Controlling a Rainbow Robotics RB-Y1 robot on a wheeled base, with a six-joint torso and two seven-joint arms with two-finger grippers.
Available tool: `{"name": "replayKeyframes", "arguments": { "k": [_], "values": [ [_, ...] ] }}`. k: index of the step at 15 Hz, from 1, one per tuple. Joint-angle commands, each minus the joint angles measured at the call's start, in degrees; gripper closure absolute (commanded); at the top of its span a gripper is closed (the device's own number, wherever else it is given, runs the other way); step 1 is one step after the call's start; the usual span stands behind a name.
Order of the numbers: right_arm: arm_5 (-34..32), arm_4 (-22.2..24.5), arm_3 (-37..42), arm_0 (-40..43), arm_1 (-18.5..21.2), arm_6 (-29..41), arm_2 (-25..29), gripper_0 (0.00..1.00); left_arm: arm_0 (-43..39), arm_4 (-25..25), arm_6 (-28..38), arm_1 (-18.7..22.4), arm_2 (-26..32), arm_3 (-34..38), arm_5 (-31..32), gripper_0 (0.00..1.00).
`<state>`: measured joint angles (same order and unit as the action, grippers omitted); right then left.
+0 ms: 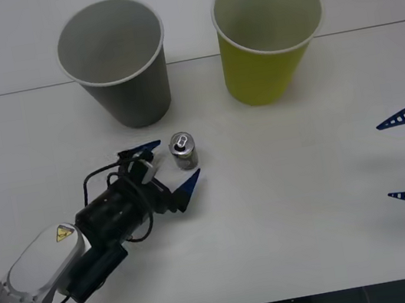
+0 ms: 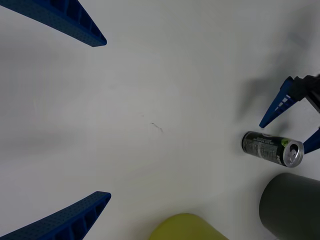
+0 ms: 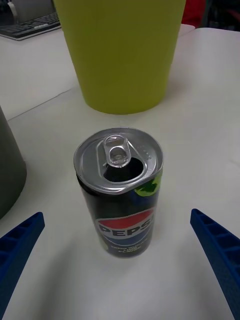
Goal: Put the can into the green bin and the plastic bottle into the gray bin
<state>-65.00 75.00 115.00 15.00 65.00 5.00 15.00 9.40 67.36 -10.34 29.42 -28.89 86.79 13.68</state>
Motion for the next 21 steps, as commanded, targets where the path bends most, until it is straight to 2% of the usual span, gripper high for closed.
{"name": "replayKeyframes", "arguments": {
  "k": [1, 5, 9, 10, 11, 12, 21],
  "values": [
    [0.00, 0.00, 0.00, 0.00, 0.00, 0.00, 0.00, 0.00, 2.37, 0.76, -0.21, -2.88, 0.06, -3.73, 0.03, 0.00],
    [0.00, 0.00, 0.00, 0.00, 0.00, 0.00, 0.00, 0.00, 4.04, 1.99, -0.21, -4.99, -0.29, -5.75, -1.29, 0.00],
    [0.00, 0.00, 0.00, 0.00, 0.00, 0.00, 0.00, 0.00, 4.13, 2.52, -0.03, -5.08, -0.73, -5.75, -1.90, 0.00],
    [0.00, 0.00, 0.00, 0.00, 0.00, 0.00, 0.00, 0.00, 4.13, 2.60, -0.03, -5.08, -0.90, -5.75, -1.90, 0.23],
    [0.00, 0.00, 0.00, 0.00, 0.00, 0.00, 0.00, 0.00, 4.22, 2.60, -0.03, -5.08, -0.99, -5.75, -1.90, 0.82],
    [0.00, 0.00, 0.00, 0.00, 0.00, 0.00, 0.00, 0.00, 4.13, 2.60, -0.03, -5.08, -1.08, -5.75, -1.90, 1.00],
    [0.00, 0.00, 0.00, 0.00, 0.00, 0.00, 0.00, 0.00, 4.22, 3.31, 0.06, -5.08, -1.08, -5.67, -1.73, 1.00]
  ]
}}
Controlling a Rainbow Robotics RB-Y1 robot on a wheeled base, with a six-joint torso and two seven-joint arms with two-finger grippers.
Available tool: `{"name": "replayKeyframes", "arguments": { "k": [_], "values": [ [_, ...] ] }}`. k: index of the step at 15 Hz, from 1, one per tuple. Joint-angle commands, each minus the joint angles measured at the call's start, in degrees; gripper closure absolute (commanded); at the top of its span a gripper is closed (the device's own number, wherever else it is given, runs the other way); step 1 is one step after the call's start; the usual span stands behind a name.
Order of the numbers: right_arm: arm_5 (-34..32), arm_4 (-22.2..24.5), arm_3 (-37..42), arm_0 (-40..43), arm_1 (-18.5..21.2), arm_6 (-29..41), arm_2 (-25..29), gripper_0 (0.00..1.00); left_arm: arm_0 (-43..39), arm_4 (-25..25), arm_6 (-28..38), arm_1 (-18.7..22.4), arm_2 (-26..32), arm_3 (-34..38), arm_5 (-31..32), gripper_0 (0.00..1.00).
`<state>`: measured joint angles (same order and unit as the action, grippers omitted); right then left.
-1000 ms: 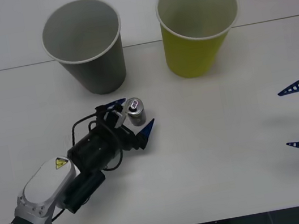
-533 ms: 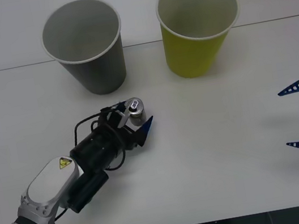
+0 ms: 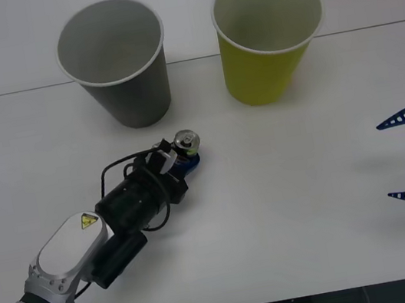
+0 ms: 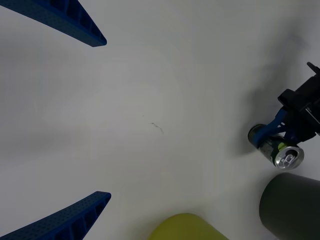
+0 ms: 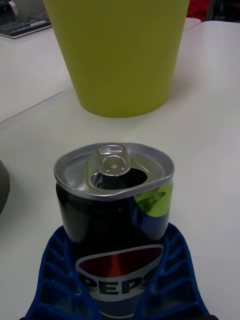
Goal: Put the can into the green bin and the plastic bottle into the gray bin
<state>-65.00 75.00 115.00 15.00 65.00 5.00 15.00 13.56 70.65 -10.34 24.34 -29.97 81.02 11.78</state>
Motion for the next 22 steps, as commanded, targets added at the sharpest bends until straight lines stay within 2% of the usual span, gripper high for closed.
{"name": "replayKeyframes", "arguments": {
  "k": [1, 6, 8, 15, 18, 20, 22],
  "values": [
    [0.00, 0.00, 0.00, 0.00, 0.00, 0.00, 0.00, 0.00, -0.03, 0.01, 0.24, 0.09, 0.00, 0.19, 0.43, 1.00],
    [0.00, 0.00, 0.00, 0.00, 0.00, 0.00, 0.00, 0.00, -0.03, 0.63, 2.79, 3.96, 0.00, 3.62, 3.33, 1.00],
    [0.00, 0.00, 0.00, 0.00, 0.00, 0.00, 0.00, 0.00, -0.12, 4.06, 9.99, 6.25, 0.00, 6.08, 6.15, 1.00],
    [0.00, 0.00, 0.00, 0.00, 0.00, 0.00, 0.00, 0.00, -1.43, 25.94, 43.21, 12.22, 0.35, 18.91, 10.63, 1.00],
    [0.00, 0.00, 0.00, 0.00, 0.00, 0.00, 0.00, 0.00, -1.43, 37.54, 58.60, 12.40, 4.31, 25.33, 18.80, 1.00],
    [0.00, 0.00, 0.00, 0.00, 0.00, 0.00, 0.00, 0.00, -1.43, 47.91, 72.22, 12.31, 7.12, 32.36, 26.80, 1.00],
    [0.00, 0.00, 0.00, 0.00, 0.00, 0.00, 0.00, 0.00, -1.35, 56.09, 82.68, 12.31, 8.44, 38.95, 33.30, 1.00]
  ]
}}
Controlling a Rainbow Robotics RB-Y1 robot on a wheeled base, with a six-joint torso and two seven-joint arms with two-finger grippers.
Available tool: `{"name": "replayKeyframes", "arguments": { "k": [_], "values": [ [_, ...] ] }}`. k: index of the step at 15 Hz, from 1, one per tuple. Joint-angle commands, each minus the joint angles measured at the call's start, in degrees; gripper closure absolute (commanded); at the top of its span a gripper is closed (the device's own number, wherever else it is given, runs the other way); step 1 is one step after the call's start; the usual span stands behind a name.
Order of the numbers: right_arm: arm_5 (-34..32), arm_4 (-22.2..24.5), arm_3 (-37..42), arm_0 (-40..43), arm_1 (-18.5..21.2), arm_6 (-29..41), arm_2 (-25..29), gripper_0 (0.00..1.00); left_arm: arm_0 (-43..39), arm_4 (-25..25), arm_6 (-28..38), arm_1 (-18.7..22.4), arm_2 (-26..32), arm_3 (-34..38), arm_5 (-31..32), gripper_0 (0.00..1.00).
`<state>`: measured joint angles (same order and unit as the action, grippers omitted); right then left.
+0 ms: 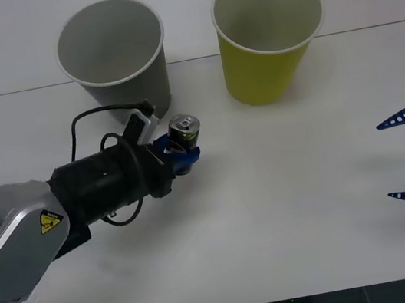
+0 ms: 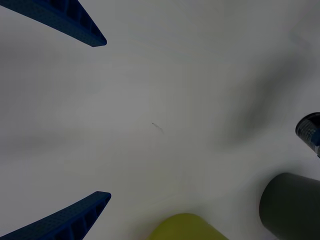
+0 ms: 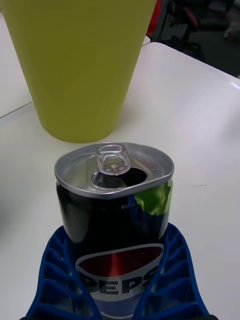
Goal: Put the can into the green bin and the plastic bottle into the gray bin
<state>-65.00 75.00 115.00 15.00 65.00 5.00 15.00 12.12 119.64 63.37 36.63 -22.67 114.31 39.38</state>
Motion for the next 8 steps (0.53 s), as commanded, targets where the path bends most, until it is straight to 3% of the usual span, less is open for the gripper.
{"name": "replayKeyframes", "arguments": {
  "k": [1, 3, 8],
  "values": [
    [0.00, 0.00, 0.00, 0.00, 0.00, 0.00, 0.00, 0.00, 0.36, 10.44, 12.31, -0.24, 1.75, 8.65, 9.05, 1.00],
    [0.00, 0.00, 0.00, 0.00, 0.00, 0.00, 0.00, 0.00, 2.11, 14.39, 15.56, -1.38, 3.16, 12.43, 15.99, 1.00],
    [0.00, 0.00, 0.00, 0.00, 0.00, 0.00, 0.00, 0.00, 11.96, 16.41, 15.91, -4.81, 5.88, 14.36, 30.06, 1.00]
  ]
}}
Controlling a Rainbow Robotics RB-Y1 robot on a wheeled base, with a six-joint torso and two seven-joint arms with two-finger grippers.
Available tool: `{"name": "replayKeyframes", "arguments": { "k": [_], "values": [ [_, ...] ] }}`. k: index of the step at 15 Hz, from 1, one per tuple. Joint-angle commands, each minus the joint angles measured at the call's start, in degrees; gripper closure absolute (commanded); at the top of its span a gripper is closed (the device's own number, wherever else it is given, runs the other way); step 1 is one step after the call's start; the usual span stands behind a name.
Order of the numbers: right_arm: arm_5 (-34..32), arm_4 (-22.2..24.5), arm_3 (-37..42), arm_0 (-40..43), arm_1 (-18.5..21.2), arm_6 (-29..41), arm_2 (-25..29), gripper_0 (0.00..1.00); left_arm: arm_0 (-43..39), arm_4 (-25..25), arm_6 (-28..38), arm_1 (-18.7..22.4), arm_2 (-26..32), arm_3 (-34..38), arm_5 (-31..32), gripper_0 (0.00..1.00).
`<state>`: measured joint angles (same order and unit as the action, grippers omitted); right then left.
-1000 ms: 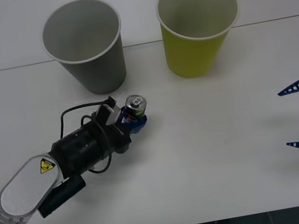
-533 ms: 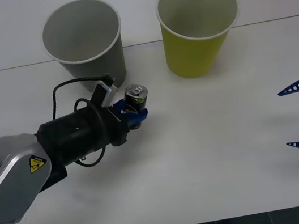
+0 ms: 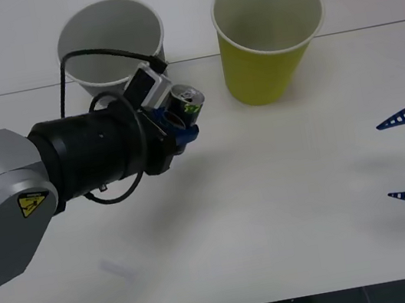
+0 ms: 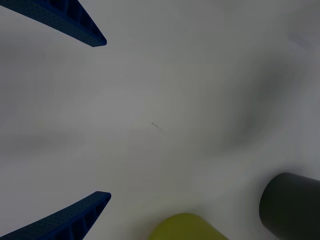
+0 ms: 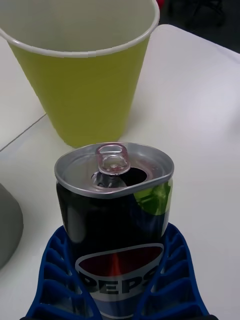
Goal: Put the can into the green bin and the plastic bottle into the gray bin
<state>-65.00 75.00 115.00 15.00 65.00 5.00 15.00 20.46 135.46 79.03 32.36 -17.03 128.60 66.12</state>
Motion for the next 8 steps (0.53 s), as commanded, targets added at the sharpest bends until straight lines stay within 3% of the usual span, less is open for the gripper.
{"name": "replayKeyframes", "arguments": {
  "k": [1, 8],
  "values": [
    [0.00, 0.00, 0.00, 0.00, 0.00, 0.00, 0.00, 0.00, 6.08, 0.86, 2.53, -0.54, 0.24, -0.01, 5.60, 1.00],
    [0.00, 0.00, 0.00, 0.00, 0.00, 0.00, 0.00, 0.00, 25.59, 2.26, 3.93, -4.59, -1.07, -6.87, 18.08, 1.00]
  ]
}}
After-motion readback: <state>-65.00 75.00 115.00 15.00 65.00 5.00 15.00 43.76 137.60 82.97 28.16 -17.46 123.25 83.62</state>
